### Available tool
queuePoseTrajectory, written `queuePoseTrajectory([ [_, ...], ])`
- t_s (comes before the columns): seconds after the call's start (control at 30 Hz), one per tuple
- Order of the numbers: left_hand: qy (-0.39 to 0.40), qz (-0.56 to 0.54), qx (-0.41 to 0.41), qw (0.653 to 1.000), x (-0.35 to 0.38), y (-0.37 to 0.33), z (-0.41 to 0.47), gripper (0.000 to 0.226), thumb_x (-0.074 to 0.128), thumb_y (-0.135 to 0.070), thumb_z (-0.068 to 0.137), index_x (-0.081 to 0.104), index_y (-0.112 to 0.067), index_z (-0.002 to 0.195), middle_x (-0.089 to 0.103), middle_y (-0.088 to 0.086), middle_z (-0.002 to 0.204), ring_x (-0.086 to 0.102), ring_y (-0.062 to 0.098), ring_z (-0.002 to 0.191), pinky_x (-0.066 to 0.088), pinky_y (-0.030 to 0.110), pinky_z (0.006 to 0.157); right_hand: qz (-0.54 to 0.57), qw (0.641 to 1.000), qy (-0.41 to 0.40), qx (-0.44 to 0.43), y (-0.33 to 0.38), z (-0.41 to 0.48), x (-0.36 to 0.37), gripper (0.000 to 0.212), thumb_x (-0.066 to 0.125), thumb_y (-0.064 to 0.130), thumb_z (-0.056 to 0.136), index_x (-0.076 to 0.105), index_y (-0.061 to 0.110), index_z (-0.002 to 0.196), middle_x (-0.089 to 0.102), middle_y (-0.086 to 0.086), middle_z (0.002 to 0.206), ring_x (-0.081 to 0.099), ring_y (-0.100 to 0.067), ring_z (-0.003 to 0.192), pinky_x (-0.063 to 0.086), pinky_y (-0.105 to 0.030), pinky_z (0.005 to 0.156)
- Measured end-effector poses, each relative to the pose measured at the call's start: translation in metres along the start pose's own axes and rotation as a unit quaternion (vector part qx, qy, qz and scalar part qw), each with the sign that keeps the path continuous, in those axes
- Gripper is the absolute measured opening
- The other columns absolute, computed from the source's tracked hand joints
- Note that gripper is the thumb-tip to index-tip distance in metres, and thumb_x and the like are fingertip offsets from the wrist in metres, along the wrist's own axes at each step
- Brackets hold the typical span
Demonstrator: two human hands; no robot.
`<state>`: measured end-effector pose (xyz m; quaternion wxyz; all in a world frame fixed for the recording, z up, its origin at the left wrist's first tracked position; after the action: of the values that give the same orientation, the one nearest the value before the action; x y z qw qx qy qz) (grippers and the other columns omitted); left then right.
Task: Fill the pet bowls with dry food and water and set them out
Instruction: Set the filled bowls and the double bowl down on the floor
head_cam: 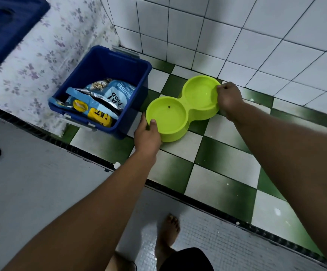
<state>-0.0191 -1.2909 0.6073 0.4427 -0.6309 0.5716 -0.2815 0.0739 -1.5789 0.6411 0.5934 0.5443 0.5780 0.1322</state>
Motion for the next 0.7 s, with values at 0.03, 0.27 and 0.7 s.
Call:
queuePoseTrajectory([
  [0.03,0.002,0.002,0.001,1.000,-0.002,-0.001,-0.001,0.050,0.048,-0.038,0.107,0.037,-0.043,0.155,0.043,-0.001,0.155,0.048,0.029,0.135,0.049,0.054,0.109,0.007,1.000,-0.004,-0.001,-0.001,-0.006,-0.003,0.027,0.047,0.027,0.102,0.060,0.009,0.119,0.055,-0.004,0.105,0.051,-0.022,0.094,0.038,-0.024,0.058],
  [0.27,0.023,0.034,0.027,0.999,-0.035,0.001,-0.018,0.046,0.050,-0.043,0.101,0.047,-0.045,0.146,0.052,-0.004,0.145,0.052,0.030,0.131,0.050,0.058,0.105,0.043,0.999,-0.009,-0.016,-0.011,-0.062,-0.020,0.010,0.050,0.025,0.098,0.054,0.016,0.100,0.055,-0.002,0.093,0.051,-0.020,0.086,0.043,-0.032,0.074],
  [0.7,0.066,0.061,0.067,0.994,-0.140,0.011,-0.073,0.039,0.051,-0.041,0.103,0.055,-0.045,0.141,0.061,-0.003,0.135,0.060,0.030,0.121,0.061,0.055,0.088,0.084,0.995,-0.047,-0.012,-0.022,-0.211,-0.017,0.013,0.059,0.029,0.092,0.058,0.016,0.094,0.060,-0.003,0.084,0.058,-0.023,0.079,0.055,-0.044,0.075],
])
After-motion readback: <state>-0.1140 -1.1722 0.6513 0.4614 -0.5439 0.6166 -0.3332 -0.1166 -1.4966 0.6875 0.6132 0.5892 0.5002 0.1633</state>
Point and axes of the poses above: each hand's wrist, its own z-axis towards the middle knuckle, its own x-axis out of the palm, y = z × x, the point moved 5 cm from there along z, towards the middle knuckle
